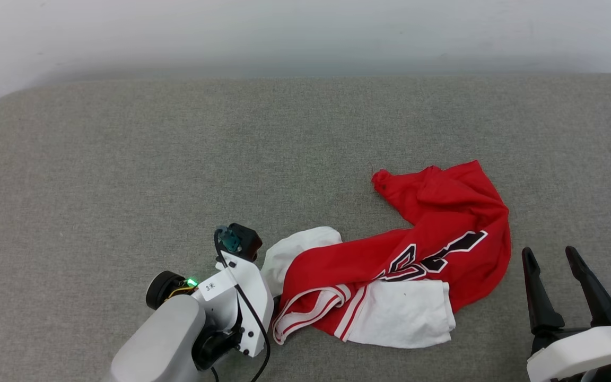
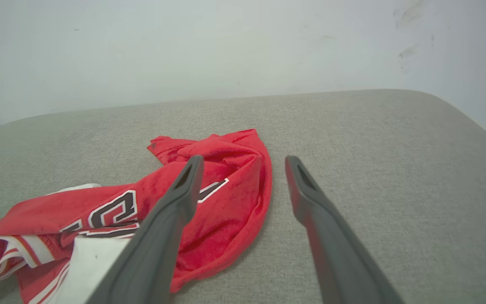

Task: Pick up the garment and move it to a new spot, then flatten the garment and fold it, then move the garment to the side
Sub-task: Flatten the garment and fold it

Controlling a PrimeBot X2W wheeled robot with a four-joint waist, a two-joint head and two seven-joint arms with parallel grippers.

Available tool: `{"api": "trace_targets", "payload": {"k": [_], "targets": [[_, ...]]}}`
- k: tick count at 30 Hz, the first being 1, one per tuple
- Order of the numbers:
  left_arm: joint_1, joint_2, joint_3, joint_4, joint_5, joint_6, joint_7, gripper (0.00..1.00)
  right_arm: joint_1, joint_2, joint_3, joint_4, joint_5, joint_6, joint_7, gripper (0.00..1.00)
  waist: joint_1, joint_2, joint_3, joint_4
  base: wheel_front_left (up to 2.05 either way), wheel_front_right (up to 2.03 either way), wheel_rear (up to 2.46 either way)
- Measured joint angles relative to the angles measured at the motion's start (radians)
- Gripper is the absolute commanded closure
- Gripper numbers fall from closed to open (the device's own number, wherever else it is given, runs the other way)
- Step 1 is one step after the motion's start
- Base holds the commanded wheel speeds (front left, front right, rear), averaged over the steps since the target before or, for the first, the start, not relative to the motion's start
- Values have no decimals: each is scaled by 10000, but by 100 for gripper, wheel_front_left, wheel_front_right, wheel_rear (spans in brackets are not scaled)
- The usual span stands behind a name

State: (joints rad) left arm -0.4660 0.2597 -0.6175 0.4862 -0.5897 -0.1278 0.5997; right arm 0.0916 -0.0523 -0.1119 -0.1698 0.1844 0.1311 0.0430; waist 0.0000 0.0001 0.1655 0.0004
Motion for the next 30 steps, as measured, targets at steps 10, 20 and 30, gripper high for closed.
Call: {"api": "trace_targets", "payload": {"k": [10, 20, 30], "targets": [[-101, 36, -176, 709, -140, -12, -1902, 100, 88, 4, -111, 102, 203, 0, 52, 0, 0, 0, -450, 138, 0, 0, 0], [770, 955, 1258, 288, -612, 1070, -3536, 100, 440, 6, -357, 171, 347, 0, 105, 0, 0, 0, -1100, 483, 0, 0, 0], [3355, 1680, 2811, -665, -1743, 2491, -4109, 100, 518, 10, -545, 134, 337, 0, 167, 0, 0, 0, -1065, 723, 0, 0, 0]]}}
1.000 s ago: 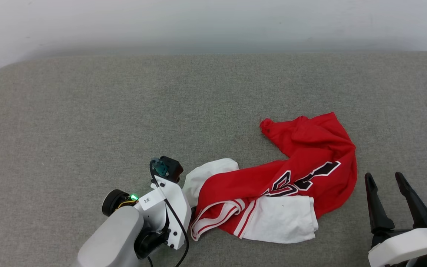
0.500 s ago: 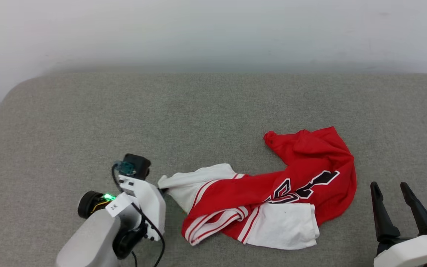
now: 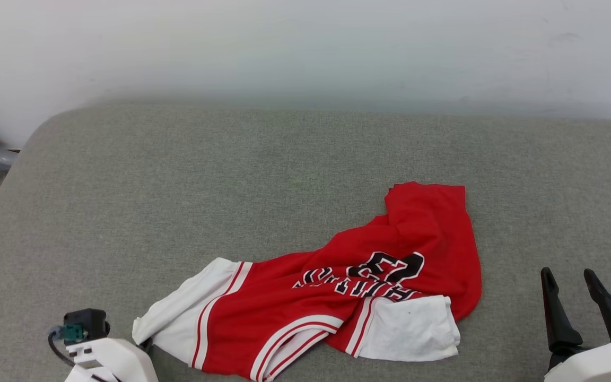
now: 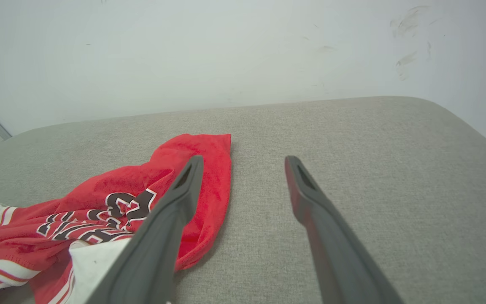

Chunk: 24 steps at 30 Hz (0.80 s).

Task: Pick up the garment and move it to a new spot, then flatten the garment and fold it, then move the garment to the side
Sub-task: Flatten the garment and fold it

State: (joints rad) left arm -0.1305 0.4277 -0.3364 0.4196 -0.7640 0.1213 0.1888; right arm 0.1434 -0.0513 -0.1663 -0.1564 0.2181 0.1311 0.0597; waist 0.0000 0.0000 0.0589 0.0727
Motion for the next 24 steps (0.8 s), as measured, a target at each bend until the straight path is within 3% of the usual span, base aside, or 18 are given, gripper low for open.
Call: {"api": "trace_targets", "payload": {"k": [3, 4, 5, 6, 17, 24], "targets": [[562, -56, 94, -240, -73, 199, -282, 100, -7, 0, -27, -15, -119, 0, 46, 0, 0, 0, 33, -26, 0, 0, 0], [653, -109, 109, -316, -96, 209, -349, 72, -9, 0, -31, -23, -226, 0, 86, 0, 0, 0, 28, -29, 0, 0, 0], [725, -176, 109, -418, -84, 230, -493, 14, -9, 0, -38, -25, -224, 0, 104, 0, 0, 0, 16, -30, 0, 0, 0], [781, -242, 113, -502, -46, 274, -709, 0, -10, 0, -33, -38, -234, 0, 117, 0, 0, 0, -3, -31, 0, 0, 0], [598, -324, 138, -1672, 1189, 134, -3760, 0, 55, 0, 44, -107, -347, 0, 512, 0, 0, 0, -551, -82, 0, 0, 0], [421, -374, 29, -2717, 2061, 50, -4399, 0, 245, 2, 153, -169, -384, 0, 1087, 0, -1, 0, -758, -157, 0, 0, 0]]}}
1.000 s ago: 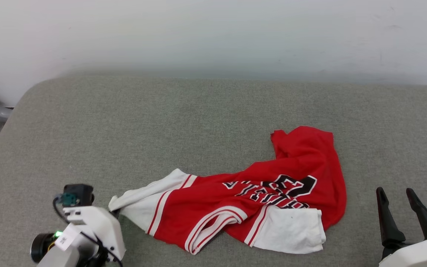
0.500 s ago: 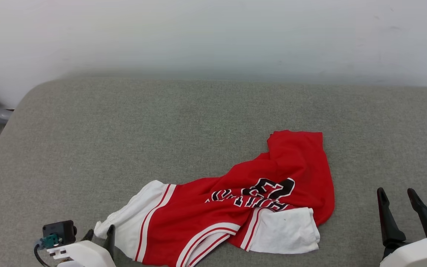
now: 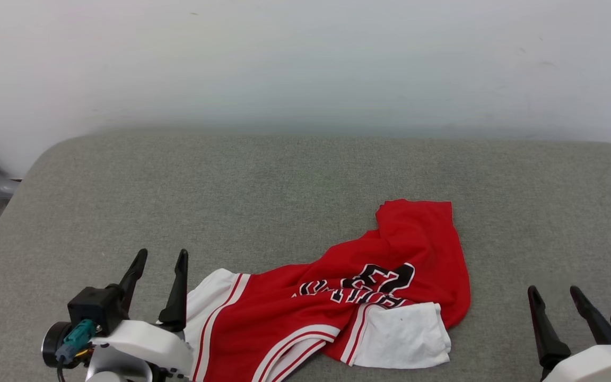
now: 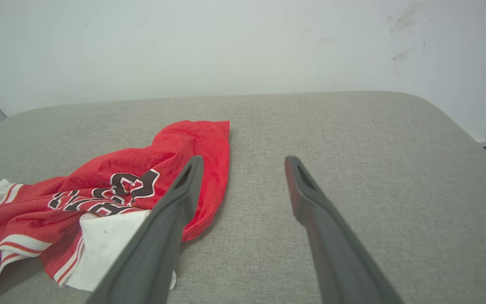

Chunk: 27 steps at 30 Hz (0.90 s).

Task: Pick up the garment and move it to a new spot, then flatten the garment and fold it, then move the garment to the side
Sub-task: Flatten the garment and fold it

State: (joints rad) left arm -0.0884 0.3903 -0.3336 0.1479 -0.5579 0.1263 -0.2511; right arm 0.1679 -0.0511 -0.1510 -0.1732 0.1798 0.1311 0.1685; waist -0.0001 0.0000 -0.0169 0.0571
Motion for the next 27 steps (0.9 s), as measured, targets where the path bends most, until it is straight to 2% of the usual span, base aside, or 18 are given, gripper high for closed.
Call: {"api": "trace_targets", "payload": {"k": [5, 11, 14, 20, 27], "targets": [[41, -138, -102, -518, 405, -35, -77, 0, 210, -125, 196, 82, -33, 0, 1129, 0, 1, 0, -36, -10, 0, 0, 0], [288, -263, -314, -836, 656, -2, -88, 0, 339, -1035, 1083, 424, 491, 0, 3528, 0, 1, 1, 25, 61, 0, 0, 0], [326, -341, -380, -949, 696, 25, -88, 0, 271, -1503, 1741, 637, 917, 0, 4374, 0, 0, 0, 106, 190, 0, 0, 0], [185, -537, -497, -1097, 736, -6, -88, 0, -716, -1942, 3007, 1417, 1503, 0, 4713, 0, 0, 0, 526, 520, 0, 0, 0], [-46, -591, -466, -1037, 867, -90, -90, 0, -1697, -2165, 3848, 3158, 2023, 0, 4483, 0, 1, 0, 1075, 955, 0, 0, 0]]}}
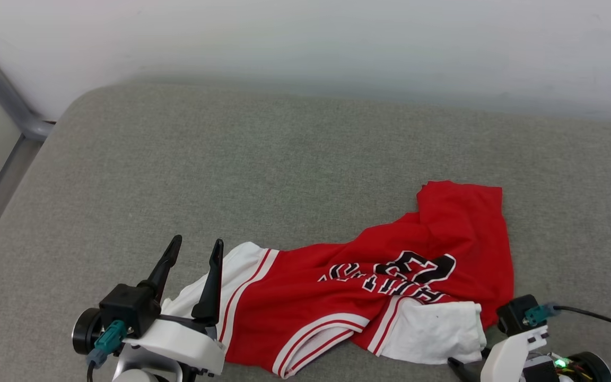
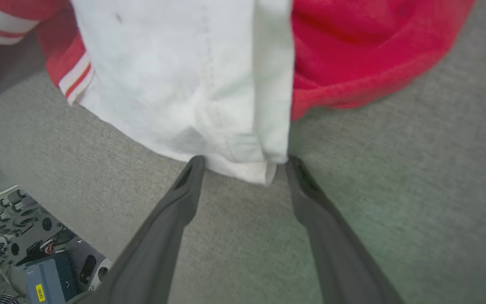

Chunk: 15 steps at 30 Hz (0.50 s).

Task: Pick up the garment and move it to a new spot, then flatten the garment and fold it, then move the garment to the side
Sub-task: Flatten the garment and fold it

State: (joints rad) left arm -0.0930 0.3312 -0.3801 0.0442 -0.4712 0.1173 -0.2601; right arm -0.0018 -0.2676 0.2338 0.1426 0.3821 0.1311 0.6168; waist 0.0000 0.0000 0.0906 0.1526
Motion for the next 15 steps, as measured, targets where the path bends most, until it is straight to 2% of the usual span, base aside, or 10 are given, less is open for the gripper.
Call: {"api": "trace_targets", "payload": {"k": [3, 4, 5, 6, 11, 15], "targets": [[-55, -35, 44, 50, 8, -19, 0, 0, -209, -84, 280, 583, 224, -2, 178, 0, 0, 0, 150, 123, 0, 0, 0], [-59, -38, 61, 58, 13, -19, -2, 0, -260, -130, 362, 688, 301, -4, 255, 42, 0, 0, 181, 145, 0, 0, 0], [-61, -46, 100, 63, 21, -19, -2, 0, -324, -144, 414, 784, 401, -6, 267, 65, 0, 0, 214, 151, 0, 0, 0], [-62, -52, 130, 71, 25, -19, -2, 0, -372, -165, 476, 840, 470, -12, 263, 100, 0, 0, 236, 150, 0, 0, 0], [-61, -146, 272, 109, 102, -29, -2, 0, -500, -194, 658, 848, 717, -17, 2, 100, 0, 0, 218, 15, 0, 0, 0], [9, -161, 341, 211, 109, -67, -13, 0, -515, -242, 370, 311, 686, 6, -370, 100, 1, 0, 40, -154, 0, 0, 0]]}}
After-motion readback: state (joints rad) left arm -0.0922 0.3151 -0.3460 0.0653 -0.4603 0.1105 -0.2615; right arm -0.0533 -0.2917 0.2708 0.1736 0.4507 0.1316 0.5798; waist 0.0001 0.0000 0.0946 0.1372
